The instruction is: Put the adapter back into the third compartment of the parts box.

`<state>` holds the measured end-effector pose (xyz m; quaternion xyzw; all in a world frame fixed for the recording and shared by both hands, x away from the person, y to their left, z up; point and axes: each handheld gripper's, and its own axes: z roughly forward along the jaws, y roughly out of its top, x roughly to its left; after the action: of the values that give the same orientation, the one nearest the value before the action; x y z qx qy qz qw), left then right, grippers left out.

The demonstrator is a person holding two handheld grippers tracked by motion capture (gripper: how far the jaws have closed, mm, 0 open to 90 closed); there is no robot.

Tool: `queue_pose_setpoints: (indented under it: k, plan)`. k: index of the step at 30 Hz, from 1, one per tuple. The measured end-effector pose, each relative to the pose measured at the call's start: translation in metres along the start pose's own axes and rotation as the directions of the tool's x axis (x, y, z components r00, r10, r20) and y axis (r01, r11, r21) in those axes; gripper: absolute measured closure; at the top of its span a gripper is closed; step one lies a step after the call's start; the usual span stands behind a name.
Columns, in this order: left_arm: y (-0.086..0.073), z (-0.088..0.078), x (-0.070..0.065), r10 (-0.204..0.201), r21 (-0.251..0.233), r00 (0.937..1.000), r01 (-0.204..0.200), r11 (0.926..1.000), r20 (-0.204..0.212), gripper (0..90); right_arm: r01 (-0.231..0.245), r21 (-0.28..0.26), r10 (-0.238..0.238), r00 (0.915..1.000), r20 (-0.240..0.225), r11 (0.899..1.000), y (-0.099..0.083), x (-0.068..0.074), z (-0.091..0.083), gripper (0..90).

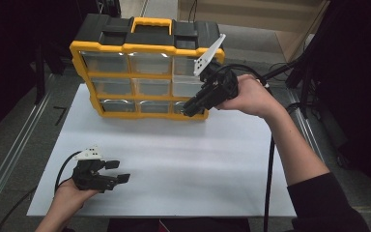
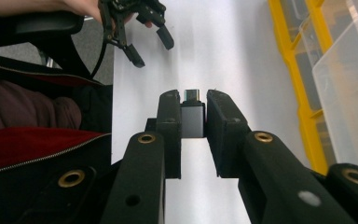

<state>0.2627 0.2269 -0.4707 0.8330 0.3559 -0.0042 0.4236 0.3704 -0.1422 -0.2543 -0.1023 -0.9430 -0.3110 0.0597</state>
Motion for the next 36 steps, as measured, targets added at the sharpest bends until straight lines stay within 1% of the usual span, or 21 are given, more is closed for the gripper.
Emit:
queue_pose_setpoints:
  k: [1,3,5,6,8,9,11,18,21,23,28,31,36]
  plan:
    - [0.0,0.0,0.0,0.0,0.0,1.0,0.0,1.0,0.0,28.7,-0.007,-0.001,0.007,0.9999,-0.008,1.0,0.001,0.0,-0.002,73.6]
    - [0.0,0.0,0.0,0.0,0.0,1.0,0.0,1.0,0.001,28.7,-0.002,-0.008,0.002,1.0,-0.008,1.0,0.002,-0.001,-0.005,73.5]
    - [0.0,0.0,0.0,0.001,0.0,1.0,-0.001,1.0,0.002,28.7,0.004,-0.007,-0.003,1.0,0.001,1.0,0.004,-0.001,-0.01,73.6]
    - [0.0,0.0,0.0,0.001,0.001,1.0,-0.001,1.0,0.002,28.7,-0.002,-0.003,0.002,1.0,0.0,1.0,0.006,0.0,-0.012,73.5]
    - [0.0,0.0,0.0,0.004,0.002,1.0,-0.004,1.0,0.002,28.7,0.009,-0.006,-0.009,0.9999,0.007,1.0,0.009,-0.002,-0.018,73.5]
    - [0.0,0.0,0.0,0.004,0.002,1.0,-0.004,1.0,0.002,28.7,0.0,-0.001,0.0,1.0,0.006,1.0,0.01,-0.001,-0.02,73.5]
    - [0.0,0.0,0.0,0.002,-0.001,1.0,-0.002,1.0,0.001,28.7,-0.004,-0.003,0.004,1.0,0.007,1.0,0.013,-0.002,-0.025,73.6]
    - [0.0,0.0,0.0,0.002,-0.001,1.0,-0.002,1.0,0.002,28.6,-0.003,-0.004,0.003,0.9998,0.021,1.0,0.023,-0.006,-0.04,73.6]
    - [0.0,0.0,0.0,0.002,-0.002,1.0,-0.002,1.0,0.003,28.7,-0.004,-0.015,0.004,0.9997,0.022,1.0,0.027,-0.008,-0.047,73.6]
    - [0.0,0.0,0.0,0.0,-0.001,1.0,0.0,1.0,0.003,28.7,-0.015,-0.032,0.015,0.9999,0.005,0.999,0.029,-0.012,-0.053,73.6]
    - [0.0,0.0,0.0,0.001,-0.001,1.0,-0.001,1.0,0.004,28.7,-0.032,-0.018,0.032,0.9991,0.028,0.999,0.035,-0.018,-0.063,73.6]
    - [0.0,0.0,0.0,0.0,-0.001,1.0,0.0,1.0,0.004,28.7,-0.042,-0.018,0.042,0.9983,0.039,0.999,0.038,-0.021,-0.067,73.5]
    - [0.0,0.0,-0.001,0.003,-0.001,1.0,-0.003,1.0,0.006,28.7,-0.048,-0.019,0.05,0.9954,0.082,0.999,0.038,-0.027,-0.071,73.5]
